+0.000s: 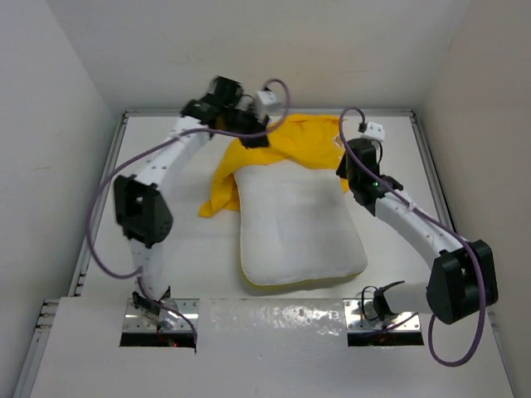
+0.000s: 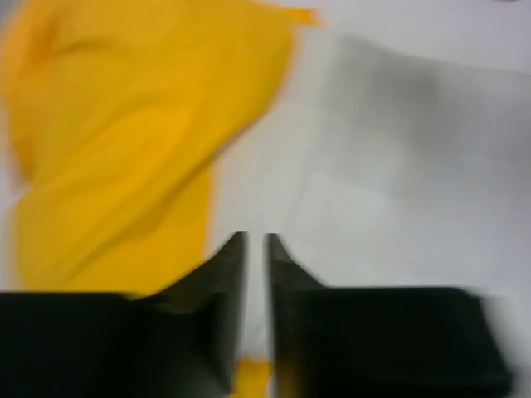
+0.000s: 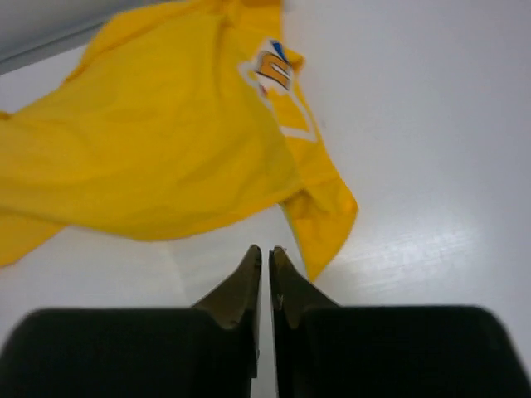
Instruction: Put the pillow into the pillowcase
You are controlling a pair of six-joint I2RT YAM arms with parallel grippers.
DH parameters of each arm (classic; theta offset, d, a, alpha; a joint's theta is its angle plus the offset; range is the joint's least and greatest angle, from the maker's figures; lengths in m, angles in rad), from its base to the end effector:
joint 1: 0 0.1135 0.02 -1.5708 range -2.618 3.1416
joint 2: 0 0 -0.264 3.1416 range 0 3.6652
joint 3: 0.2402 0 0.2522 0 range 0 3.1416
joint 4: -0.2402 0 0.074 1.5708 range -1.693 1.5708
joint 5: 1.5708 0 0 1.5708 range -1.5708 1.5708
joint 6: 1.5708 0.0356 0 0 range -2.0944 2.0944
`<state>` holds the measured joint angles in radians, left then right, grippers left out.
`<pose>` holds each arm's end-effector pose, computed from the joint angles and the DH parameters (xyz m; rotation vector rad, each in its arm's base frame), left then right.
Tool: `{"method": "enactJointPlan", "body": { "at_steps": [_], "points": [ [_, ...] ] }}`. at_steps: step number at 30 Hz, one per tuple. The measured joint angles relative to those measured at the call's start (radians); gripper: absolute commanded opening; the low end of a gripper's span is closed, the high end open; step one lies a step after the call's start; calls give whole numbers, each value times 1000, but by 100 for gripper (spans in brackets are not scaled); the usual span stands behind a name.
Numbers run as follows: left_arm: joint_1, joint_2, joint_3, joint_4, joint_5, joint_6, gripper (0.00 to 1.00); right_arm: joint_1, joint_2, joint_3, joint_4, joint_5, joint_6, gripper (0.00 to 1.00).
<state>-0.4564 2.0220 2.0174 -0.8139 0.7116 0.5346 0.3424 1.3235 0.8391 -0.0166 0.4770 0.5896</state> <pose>0.3931 -0.2189 0.3362 1.3609 1.8232 -0.8011 0.2812 0.0829 0.2578 0.5305 1.9418 0.0977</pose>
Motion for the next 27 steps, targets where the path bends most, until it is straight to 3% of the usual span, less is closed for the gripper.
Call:
{"method": "enactJointPlan", "body": {
  "at_steps": [2, 3, 4, 6, 7, 12, 18, 25, 26, 27],
  "points": [
    [101, -126, -105, 36, -77, -23, 0, 26, 22, 131, -106, -44, -42, 4],
    [172, -199, -184, 71, -122, -33, 2, 50, 46, 204, -146, -56, -57, 20],
    [231, -260, -260, 89, -159, -45, 37, 89, 81, 295, -193, -69, -73, 63],
    [320, -333, -391, 125, -209, -63, 67, 163, 153, 419, -237, -90, -80, 87],
    [361, -356, -467, 146, -225, -72, 71, 206, 192, 472, -260, -95, -82, 97],
    [459, -307, -774, 229, -246, -99, 99, 433, 455, 676, -377, -120, -78, 99],
    [443, -262, -929, 341, -139, -123, 100, 577, 693, 780, -511, -137, -5, 99],
    [434, -261, -974, 485, -28, -151, 99, 603, 742, 780, -562, -52, 112, 99],
    [430, -259, -983, 497, -20, -155, 98, 603, 744, 779, -561, -38, 125, 99],
    [422, -253, -992, 511, -16, -164, 90, 603, 750, 779, -561, -24, 140, 90]
  ]
}}
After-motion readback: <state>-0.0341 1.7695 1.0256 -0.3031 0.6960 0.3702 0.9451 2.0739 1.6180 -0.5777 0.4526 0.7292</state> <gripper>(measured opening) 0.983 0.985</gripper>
